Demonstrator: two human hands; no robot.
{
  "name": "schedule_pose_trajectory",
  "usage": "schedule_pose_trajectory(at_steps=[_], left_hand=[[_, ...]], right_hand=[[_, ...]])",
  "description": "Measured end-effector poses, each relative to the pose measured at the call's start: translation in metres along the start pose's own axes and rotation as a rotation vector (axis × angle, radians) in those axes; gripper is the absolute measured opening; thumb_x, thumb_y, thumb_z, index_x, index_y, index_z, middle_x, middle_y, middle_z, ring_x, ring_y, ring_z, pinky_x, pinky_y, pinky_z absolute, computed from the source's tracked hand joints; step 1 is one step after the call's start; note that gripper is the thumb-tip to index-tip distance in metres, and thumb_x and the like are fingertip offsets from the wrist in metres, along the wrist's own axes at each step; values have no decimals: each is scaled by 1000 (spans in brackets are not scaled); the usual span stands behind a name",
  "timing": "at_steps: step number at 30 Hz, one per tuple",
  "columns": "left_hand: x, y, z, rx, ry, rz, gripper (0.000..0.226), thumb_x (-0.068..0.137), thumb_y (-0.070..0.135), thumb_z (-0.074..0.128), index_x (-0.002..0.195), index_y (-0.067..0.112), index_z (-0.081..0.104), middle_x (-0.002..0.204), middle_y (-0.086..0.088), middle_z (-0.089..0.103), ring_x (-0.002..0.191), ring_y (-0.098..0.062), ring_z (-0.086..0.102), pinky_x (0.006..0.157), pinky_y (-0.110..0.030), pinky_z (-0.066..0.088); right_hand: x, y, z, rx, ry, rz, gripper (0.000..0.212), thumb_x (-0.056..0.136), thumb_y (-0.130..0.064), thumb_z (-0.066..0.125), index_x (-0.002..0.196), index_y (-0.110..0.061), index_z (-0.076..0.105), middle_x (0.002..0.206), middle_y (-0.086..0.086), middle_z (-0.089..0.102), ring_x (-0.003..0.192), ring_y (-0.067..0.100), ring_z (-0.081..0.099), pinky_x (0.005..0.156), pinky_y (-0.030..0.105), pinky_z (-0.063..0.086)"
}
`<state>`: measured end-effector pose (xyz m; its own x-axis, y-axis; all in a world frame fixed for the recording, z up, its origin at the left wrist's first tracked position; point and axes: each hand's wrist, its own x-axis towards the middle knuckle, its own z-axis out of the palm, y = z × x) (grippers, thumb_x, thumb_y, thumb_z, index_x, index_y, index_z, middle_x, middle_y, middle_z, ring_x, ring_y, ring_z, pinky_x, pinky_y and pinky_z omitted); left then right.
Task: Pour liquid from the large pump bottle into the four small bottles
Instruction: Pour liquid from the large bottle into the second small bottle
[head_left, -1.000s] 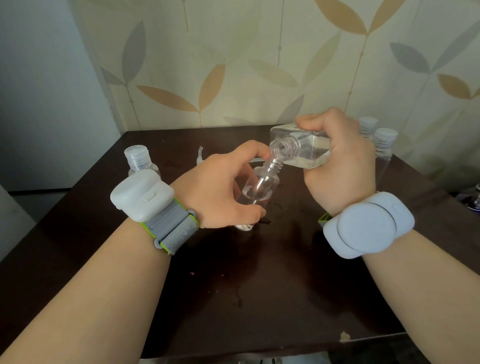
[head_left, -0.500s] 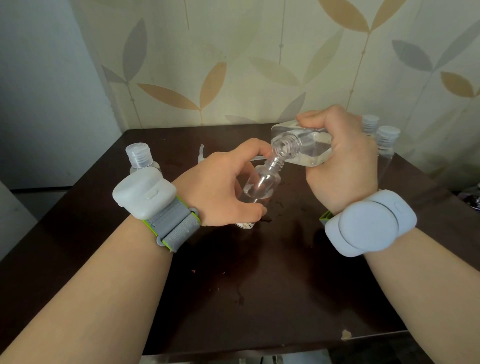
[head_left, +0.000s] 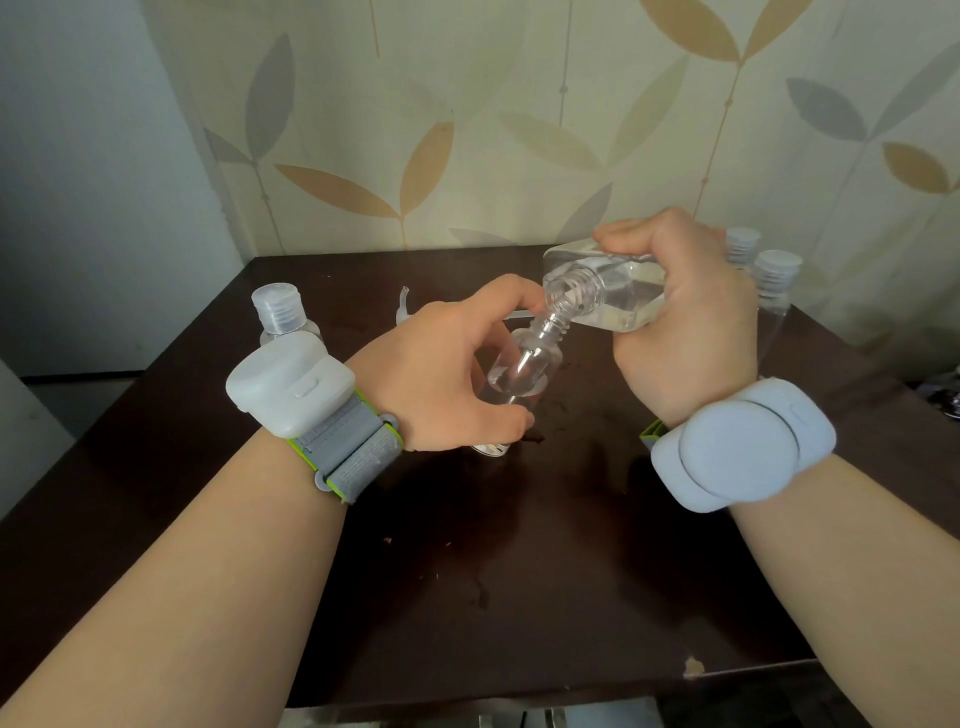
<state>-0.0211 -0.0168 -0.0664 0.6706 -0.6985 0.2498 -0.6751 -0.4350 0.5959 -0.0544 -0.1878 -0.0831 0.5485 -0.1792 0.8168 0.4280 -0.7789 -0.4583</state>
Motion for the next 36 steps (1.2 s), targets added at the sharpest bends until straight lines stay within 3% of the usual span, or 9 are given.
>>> schedule_pose_trajectory(at_steps=[6,18,23,30,33,36], left_hand=[[0,0,0,8,2,-5,58,59,27,70,95,54,33,74,10,63,52,-9,59,52,-18,47],[1,-1,0,30,0,13,62,65,17,75,94,52,33,76,10,63,52,-7,60,52,-19,46],[1,-1,0,33,3,19,61,64,20,74,95,53,33,77,10,64,53,-8,61,53,-19,47],[0,0,0,28,-2,14,60,62,23,73,93,54,32,75,11,64,53,-8,61,53,-18,47],[-1,2,0,20,-4,-4,56,56,31,66,93,55,32,73,14,63,52,-8,61,53,-19,48],[-1,2,0,16,-2,5,59,59,27,72,94,54,32,76,11,64,53,-9,61,53,-18,48]], right_hand=[[1,0,-2,-1,-12,8,46,55,25,57,93,-1,60,96,13,63,96,12,43,93,65,34],[1,1,-1,-19,-5,15,44,57,23,60,93,-4,61,98,12,63,99,19,52,95,63,35],[0,-1,-1,-13,-7,10,45,57,24,59,93,-2,60,97,11,63,97,12,50,94,63,35],[1,-1,-2,-17,-4,-4,45,56,25,59,93,-2,61,97,12,63,98,25,56,94,63,35],[0,-1,-1,-15,3,-2,45,56,24,60,92,-2,61,96,10,63,96,17,52,94,63,36],[1,-1,-1,-8,0,0,45,57,24,61,93,-3,61,95,5,60,96,13,50,94,63,36]])
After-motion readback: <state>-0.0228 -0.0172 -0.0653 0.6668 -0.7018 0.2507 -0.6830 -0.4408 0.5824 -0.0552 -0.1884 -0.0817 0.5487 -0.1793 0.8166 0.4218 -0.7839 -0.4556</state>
